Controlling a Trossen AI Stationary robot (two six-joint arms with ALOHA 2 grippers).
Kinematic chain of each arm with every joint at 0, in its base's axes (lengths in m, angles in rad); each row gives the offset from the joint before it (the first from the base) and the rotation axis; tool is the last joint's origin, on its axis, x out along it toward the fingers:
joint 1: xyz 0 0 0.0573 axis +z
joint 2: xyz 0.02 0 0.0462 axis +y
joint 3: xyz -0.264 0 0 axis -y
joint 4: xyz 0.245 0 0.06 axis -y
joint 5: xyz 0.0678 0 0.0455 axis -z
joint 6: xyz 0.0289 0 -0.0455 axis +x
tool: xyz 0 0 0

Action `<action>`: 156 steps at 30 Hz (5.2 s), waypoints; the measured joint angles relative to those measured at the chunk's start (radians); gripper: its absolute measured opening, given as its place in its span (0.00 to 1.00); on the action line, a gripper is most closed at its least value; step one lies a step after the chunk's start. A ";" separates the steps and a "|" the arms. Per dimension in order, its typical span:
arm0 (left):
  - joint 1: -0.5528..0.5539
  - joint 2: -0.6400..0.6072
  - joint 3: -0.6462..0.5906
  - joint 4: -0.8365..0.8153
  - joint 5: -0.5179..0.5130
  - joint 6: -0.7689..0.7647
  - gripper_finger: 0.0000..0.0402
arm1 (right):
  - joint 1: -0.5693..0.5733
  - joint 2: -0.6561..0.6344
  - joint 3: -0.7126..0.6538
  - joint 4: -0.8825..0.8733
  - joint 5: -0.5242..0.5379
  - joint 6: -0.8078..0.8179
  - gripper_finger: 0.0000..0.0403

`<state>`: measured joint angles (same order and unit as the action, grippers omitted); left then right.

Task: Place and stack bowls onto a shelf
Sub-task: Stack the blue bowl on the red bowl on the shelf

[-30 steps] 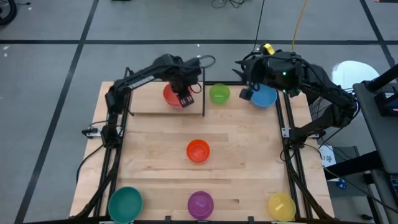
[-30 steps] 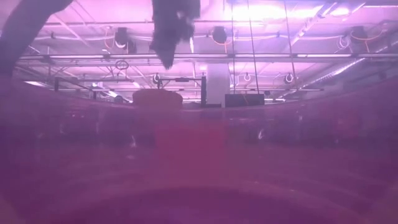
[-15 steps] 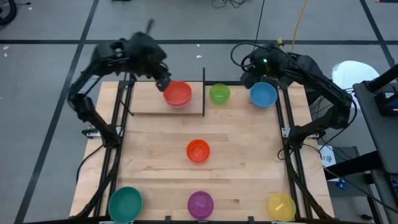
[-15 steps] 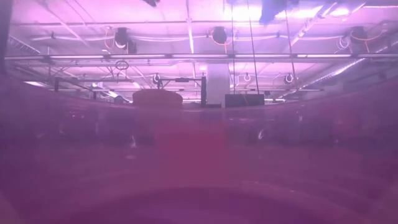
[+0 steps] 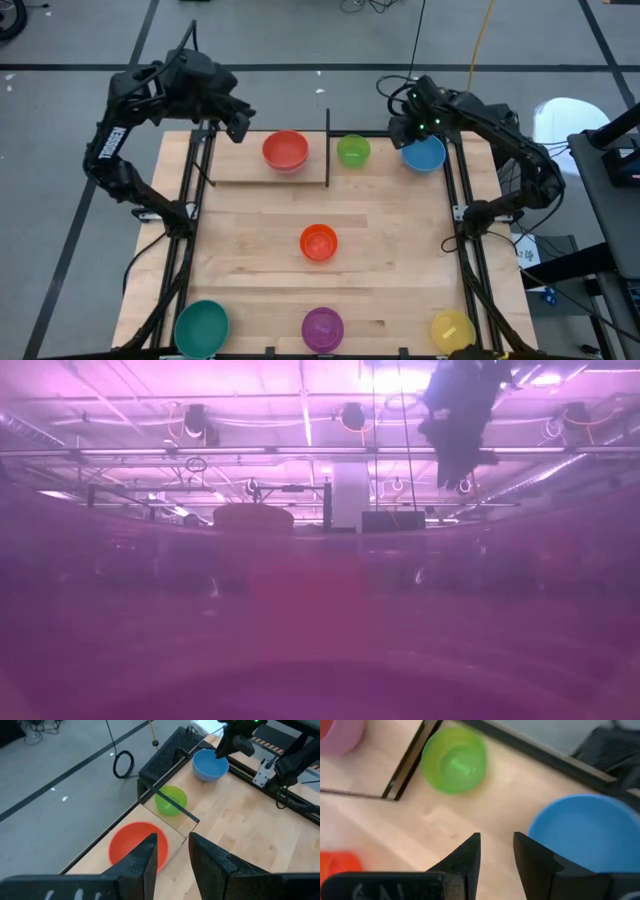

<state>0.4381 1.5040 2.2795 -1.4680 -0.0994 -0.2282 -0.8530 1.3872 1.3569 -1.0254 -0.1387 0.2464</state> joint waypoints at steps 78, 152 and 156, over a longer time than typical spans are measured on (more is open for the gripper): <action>0.000 0.000 -0.001 -0.004 -0.034 0.011 0.29 | 0.341 0.330 0.684 0.003 0.135 -0.373 0.00; 0.192 0.000 -1.084 0.494 -0.051 -0.232 0.29 | 0.492 0.474 0.807 0.089 -0.069 -0.607 0.00; 0.209 0.000 -1.123 0.568 -0.044 -0.226 0.29 | 0.492 0.474 0.807 0.090 -0.068 -0.607 0.00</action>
<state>0.6476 1.5036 1.1566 -0.9001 -0.1438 -0.4538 -0.3611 1.8610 2.1643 -0.9358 -0.2071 -0.3603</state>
